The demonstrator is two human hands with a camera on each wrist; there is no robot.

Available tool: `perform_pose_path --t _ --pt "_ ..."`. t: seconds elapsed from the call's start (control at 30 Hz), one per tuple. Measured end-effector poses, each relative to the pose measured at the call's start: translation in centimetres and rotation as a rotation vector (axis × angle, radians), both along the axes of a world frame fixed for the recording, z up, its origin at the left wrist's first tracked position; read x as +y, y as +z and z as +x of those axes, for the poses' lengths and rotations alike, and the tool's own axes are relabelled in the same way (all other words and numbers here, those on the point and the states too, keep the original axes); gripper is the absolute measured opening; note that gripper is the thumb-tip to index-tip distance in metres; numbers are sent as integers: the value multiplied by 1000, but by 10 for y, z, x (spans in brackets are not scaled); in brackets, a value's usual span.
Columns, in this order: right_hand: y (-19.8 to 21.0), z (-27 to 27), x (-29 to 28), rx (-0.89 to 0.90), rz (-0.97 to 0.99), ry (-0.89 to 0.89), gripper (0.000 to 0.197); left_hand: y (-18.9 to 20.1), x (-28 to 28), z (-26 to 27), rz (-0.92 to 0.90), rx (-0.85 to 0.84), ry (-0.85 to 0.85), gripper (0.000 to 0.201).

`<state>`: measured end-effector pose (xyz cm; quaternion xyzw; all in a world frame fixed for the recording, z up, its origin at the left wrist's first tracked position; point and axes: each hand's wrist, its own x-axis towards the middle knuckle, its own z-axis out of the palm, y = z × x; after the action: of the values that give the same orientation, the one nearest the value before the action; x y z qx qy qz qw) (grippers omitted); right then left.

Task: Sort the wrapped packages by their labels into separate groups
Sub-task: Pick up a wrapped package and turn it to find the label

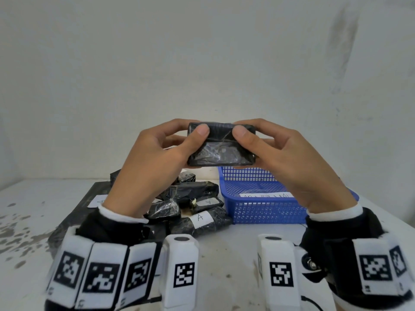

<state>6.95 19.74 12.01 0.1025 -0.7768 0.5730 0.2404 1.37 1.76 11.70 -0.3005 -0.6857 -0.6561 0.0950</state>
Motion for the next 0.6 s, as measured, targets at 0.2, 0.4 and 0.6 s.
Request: perform_pose_path --t 0.2,0.4,0.6 --pt "0 1 -1 -12 34 -11 37 1 1 3 -11 21 10 32" --pt "-1 0 -3 -7 41 -35 35 -1 1 2 -51 49 -7 22" --pt "-2 -4 1 25 12 -41 37 -2 2 0 -35 19 -61 30"
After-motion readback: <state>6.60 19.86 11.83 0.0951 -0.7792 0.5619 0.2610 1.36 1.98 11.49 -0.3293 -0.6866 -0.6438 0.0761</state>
